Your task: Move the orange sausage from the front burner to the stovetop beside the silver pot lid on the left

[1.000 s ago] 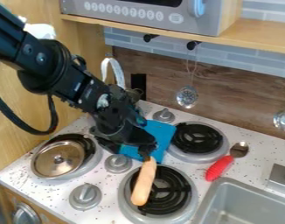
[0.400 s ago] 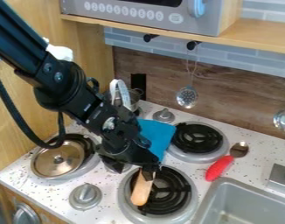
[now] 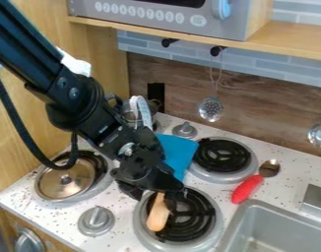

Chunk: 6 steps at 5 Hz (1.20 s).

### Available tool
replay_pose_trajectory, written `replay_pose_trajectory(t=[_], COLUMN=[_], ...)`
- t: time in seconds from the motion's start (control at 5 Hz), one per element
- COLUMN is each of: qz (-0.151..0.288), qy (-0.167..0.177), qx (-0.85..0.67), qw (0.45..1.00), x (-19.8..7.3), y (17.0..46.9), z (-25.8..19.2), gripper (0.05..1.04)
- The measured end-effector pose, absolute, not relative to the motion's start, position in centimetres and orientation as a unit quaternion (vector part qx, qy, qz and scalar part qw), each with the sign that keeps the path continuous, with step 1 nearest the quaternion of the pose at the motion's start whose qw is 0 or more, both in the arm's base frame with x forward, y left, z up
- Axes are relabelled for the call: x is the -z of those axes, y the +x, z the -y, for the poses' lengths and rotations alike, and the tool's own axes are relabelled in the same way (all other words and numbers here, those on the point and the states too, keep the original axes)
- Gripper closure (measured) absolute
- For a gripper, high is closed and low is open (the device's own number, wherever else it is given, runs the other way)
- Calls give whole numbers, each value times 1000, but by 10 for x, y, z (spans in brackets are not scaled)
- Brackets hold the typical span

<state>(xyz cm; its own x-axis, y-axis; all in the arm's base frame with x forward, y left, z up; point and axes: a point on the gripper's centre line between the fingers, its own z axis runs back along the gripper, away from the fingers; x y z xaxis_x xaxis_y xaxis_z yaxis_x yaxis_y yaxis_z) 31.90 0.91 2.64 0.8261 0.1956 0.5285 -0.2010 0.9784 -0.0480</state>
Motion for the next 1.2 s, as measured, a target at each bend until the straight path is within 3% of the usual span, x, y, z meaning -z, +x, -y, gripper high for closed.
replay_pose_trajectory(t=[0.4, 0.6, 0.8, 1.2], qz=[276, 275, 273, 269], qy=[14, 15, 17, 9], qx=[-116, -125, -125, -119], qw=[954, 953, 954, 956], x=[-21, -18, -18, -20], y=[318, 315, 314, 311], z=[-12, -10, -9, -6], gripper=[121, 395, 603, 612])
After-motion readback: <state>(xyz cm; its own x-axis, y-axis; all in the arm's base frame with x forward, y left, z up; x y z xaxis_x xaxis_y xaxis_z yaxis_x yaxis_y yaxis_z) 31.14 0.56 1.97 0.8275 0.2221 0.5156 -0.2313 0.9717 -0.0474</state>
